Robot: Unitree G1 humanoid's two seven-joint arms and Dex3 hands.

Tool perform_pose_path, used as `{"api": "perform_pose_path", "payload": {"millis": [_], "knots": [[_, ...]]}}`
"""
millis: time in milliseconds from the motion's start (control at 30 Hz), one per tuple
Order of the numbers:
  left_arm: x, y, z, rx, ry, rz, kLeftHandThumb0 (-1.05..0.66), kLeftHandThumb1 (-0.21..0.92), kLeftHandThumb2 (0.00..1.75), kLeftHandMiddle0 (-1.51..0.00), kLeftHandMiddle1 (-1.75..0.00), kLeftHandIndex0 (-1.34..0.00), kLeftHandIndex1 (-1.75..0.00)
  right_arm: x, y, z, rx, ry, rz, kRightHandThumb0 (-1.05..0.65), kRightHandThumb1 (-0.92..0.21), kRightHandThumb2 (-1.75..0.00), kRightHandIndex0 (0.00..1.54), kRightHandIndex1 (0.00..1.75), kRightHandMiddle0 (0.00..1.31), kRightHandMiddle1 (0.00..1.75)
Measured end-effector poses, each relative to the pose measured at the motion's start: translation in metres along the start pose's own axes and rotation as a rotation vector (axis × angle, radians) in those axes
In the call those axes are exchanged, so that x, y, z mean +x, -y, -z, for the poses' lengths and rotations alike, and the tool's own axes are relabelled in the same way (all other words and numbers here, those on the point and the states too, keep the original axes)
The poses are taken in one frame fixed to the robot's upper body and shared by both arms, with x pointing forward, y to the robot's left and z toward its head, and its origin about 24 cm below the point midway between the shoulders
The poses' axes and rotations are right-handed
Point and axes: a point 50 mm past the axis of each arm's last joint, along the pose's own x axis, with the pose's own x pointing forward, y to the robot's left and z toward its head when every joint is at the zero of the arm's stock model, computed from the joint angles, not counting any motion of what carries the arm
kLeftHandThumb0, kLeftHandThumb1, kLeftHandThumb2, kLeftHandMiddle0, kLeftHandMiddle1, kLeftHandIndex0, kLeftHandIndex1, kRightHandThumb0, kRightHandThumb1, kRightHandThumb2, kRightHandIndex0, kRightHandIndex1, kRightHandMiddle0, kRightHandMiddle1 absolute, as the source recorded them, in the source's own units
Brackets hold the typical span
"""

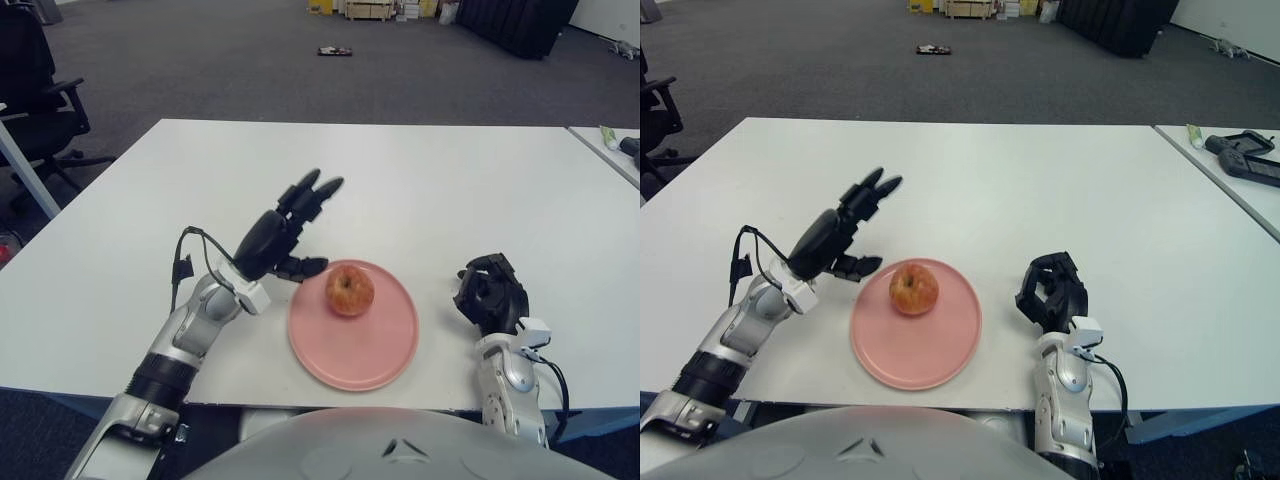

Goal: Put the apple into the plate.

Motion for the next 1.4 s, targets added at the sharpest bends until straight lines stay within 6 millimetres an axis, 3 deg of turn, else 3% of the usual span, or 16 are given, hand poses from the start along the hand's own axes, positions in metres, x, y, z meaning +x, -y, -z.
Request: {"api": "perform_pose_path", "payload": {"millis": [100,233,300,367,433,567,700,900,1133,1167,1267,1400], "knots": [[0.001,-0.004,0.004,-0.019,-0.030,-0.090,-1.04,0.92,1.05,-0.03,-0.02,0.00,-0.24,0.001,0.000,0.000,0.000,0.002,0.001,-0.42,-0.51,-1.08,1.09,1.75,0.46,1.75],[0.000,-0.008,0.010,-0.036,-0.087,-0.217,-0.98,0.92,1.08,-0.13,-0.09,0.00,-0.47,0.003,0.000,0.000,0.000,0.005,0.001,-0.42,-0.52,-1.07,1.08,1.75,0.45,1.75],[-0.005,-0.010,0.017,-0.030,-0.127,-0.278,-0.94,0.92,1.09,-0.15,-0.25,0.00,-0.64,0.004,-0.001,-0.001,0.001,0.008,-0.001,-0.42,-0.52,-1.07,1.08,1.75,0.45,1.75],[-0.010,-0.013,0.026,-0.012,-0.188,-0.339,-0.88,0.92,1.09,-0.10,-0.57,0.00,-0.92,0.005,-0.001,-0.001,0.001,0.010,-0.002,-0.42,-0.53,-1.06,1.08,1.75,0.45,1.75],[-0.015,-0.015,0.034,0.004,-0.262,-0.417,-0.84,0.92,1.09,-0.08,-0.72,0.00,-1.06,0.006,0.000,-0.001,-0.002,0.011,0.002,-0.42,-0.53,-1.06,1.08,1.75,0.45,1.75],[-0.021,-0.013,0.045,0.015,-0.393,-0.512,-0.75,0.92,1.10,-0.09,-0.92,0.00,-1.34,0.007,-0.001,0.000,-0.001,0.014,0.001,-0.42,-0.53,-1.06,1.08,1.75,0.44,1.75],[-0.029,-0.005,0.056,0.010,-0.542,-0.561,-0.62,0.92,1.10,-0.24,-1.09,-0.14,-1.63,0.009,-0.003,0.000,0.002,0.026,-0.006,-0.42,-0.53,-1.06,1.08,1.75,0.45,1.75],[-0.035,0.009,0.064,-0.035,-0.673,-0.591,-0.47,0.92,1.13,-0.43,-1.23,-0.25,-1.73,0.013,-0.005,0.003,0.001,0.040,-0.012,-0.42,-0.52,-1.07,1.09,1.75,0.45,1.75],[-0.040,0.021,0.070,-0.096,-0.760,-0.599,-0.40,0.92,1.13,-0.51,-1.28,-0.29,-1.75,0.015,-0.006,0.007,-0.011,0.040,-0.015,-0.42,-0.50,-1.09,1.11,1.75,0.47,1.75],[-0.041,0.022,0.070,-0.103,-0.766,-0.599,-0.38,0.92,0.92,-0.54,-1.25,-0.26,-1.75,0.016,-0.006,0.007,-0.012,0.040,-0.015,-0.43,-0.49,-1.11,1.11,1.75,0.47,1.75],[-0.041,0.026,0.071,-0.128,-0.780,-0.604,-0.36,0.92,0.66,-0.58,-1.22,-0.22,-1.75,0.018,-0.007,0.007,-0.017,0.043,-0.016,-0.43,-0.48,-1.12,1.12,1.75,0.48,1.75],[-0.041,0.030,0.072,-0.154,-0.796,-0.604,-0.35,0.92,0.56,-0.60,-1.21,-0.20,-1.75,0.019,-0.007,0.006,-0.020,0.047,-0.013,-0.43,-0.46,-1.15,1.14,1.75,0.50,1.75]]}}
